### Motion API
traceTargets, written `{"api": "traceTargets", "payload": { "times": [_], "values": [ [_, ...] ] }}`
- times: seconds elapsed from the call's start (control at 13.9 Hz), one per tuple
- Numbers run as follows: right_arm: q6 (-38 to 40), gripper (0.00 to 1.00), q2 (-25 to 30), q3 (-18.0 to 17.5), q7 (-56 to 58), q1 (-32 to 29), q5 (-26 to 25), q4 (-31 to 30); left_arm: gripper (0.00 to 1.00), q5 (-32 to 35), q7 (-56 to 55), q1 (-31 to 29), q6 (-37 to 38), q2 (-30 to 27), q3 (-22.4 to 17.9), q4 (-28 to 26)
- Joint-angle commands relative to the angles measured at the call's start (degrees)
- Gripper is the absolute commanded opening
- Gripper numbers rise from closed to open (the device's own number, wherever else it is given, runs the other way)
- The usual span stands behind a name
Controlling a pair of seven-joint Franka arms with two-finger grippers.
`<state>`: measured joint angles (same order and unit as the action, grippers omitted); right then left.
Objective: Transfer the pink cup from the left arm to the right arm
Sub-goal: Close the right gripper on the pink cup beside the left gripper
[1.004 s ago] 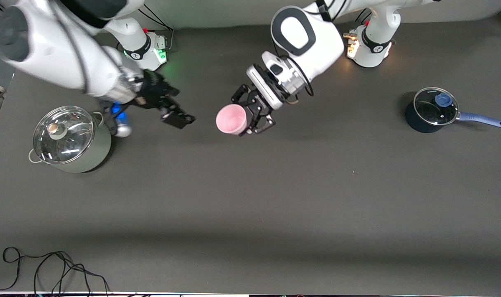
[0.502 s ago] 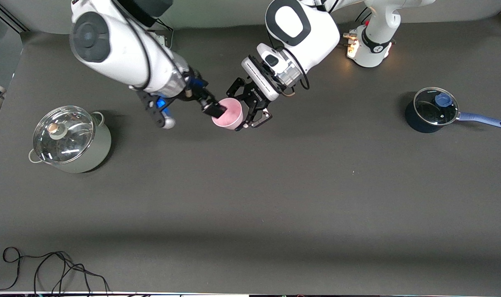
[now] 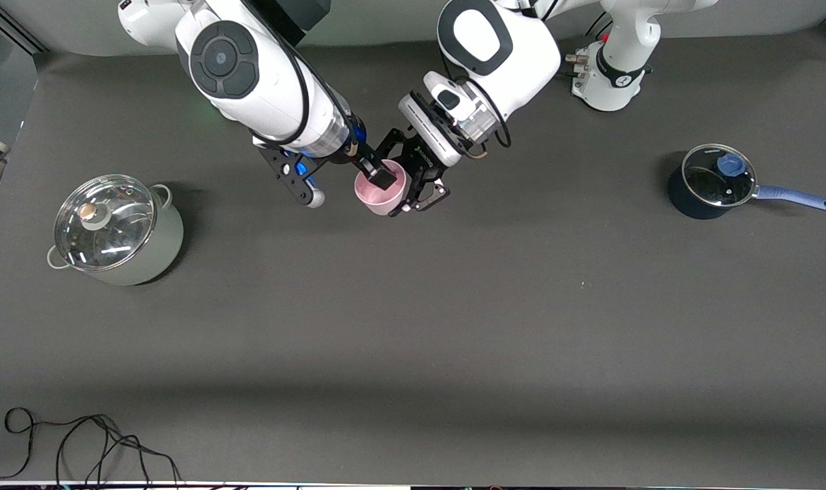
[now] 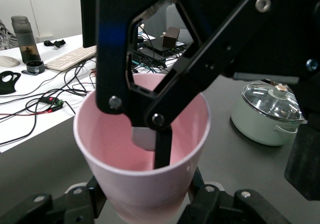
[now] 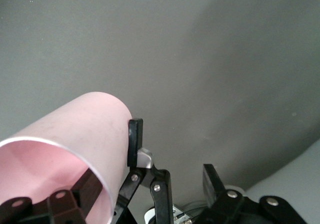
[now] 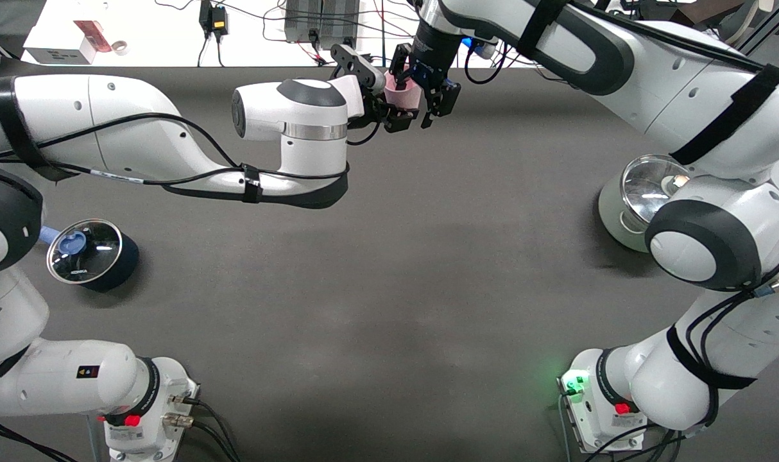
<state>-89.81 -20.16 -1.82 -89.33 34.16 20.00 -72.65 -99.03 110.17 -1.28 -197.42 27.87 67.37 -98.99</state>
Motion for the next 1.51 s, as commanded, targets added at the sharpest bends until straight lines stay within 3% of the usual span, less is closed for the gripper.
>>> {"api": "traceTargets", "payload": {
  "times": [0.0, 0.29, 0.43, 0.57, 0.65, 0.79, 0.93, 1.15, 1.36, 1.43],
  "values": [
    [1.1, 0.9, -0.8, 0.6, -0.9, -0.1, -0.3, 3.3, 0.5, -0.9, -0.8, 0.9, -0.5, -1.0, -1.0, 0.9],
    [1.1, 0.86, -0.6, 0.7, -0.8, -0.1, -0.4, 3.4, 0.51, -0.8, -1.5, 0.8, -0.5, -1.0, -1.0, 0.9],
    [1.1, 0.61, -0.6, 0.7, -0.8, -0.2, -0.4, 3.5, 0.51, -0.8, -1.6, 0.8, -0.5, -1.0, -1.0, 0.9],
    [1.1, 0.15, -0.6, 0.9, -0.8, -0.2, -0.3, 3.7, 0.51, -0.8, -1.6, 0.7, -0.5, -0.9, -1.0, 0.9],
    [1.1, 0.02, -0.5, 1.4, -0.8, -0.3, -0.3, 3.7, 0.51, -0.8, -1.6, 0.7, -0.5, -1.0, -1.1, 0.9],
    [1.2, 0.0, -0.4, 2.1, -0.1, -0.4, -0.1, 4.3, 0.52, -0.8, -1.6, 0.7, -0.5, -0.9, -1.0, 0.9],
    [1.3, 0.0, -0.3, 2.2, 0.1, -1.5, 0.0, 4.8, 0.67, -0.8, -1.7, 0.7, -0.5, -0.9, -1.1, 0.9],
    [1.3, 0.0, -0.3, 2.2, 0.3, -1.6, 0.0, 4.9, 0.69, -0.8, -2.5, 0.6, -0.5, -0.9, -1.1, 0.9],
    [1.3, 0.0, -0.2, 2.2, 0.6, -1.8, -0.3, 4.9, 0.96, -0.8, -4.3, 0.4, -0.5, -0.9, -1.1, 0.9],
    [1.3, 0.0, -0.3, 2.2, 0.6, -2.0, -0.3, 4.9, 0.99, -0.8, -5.0, 0.3, -0.6, -0.9, -1.1, 0.8]
  ]
}}
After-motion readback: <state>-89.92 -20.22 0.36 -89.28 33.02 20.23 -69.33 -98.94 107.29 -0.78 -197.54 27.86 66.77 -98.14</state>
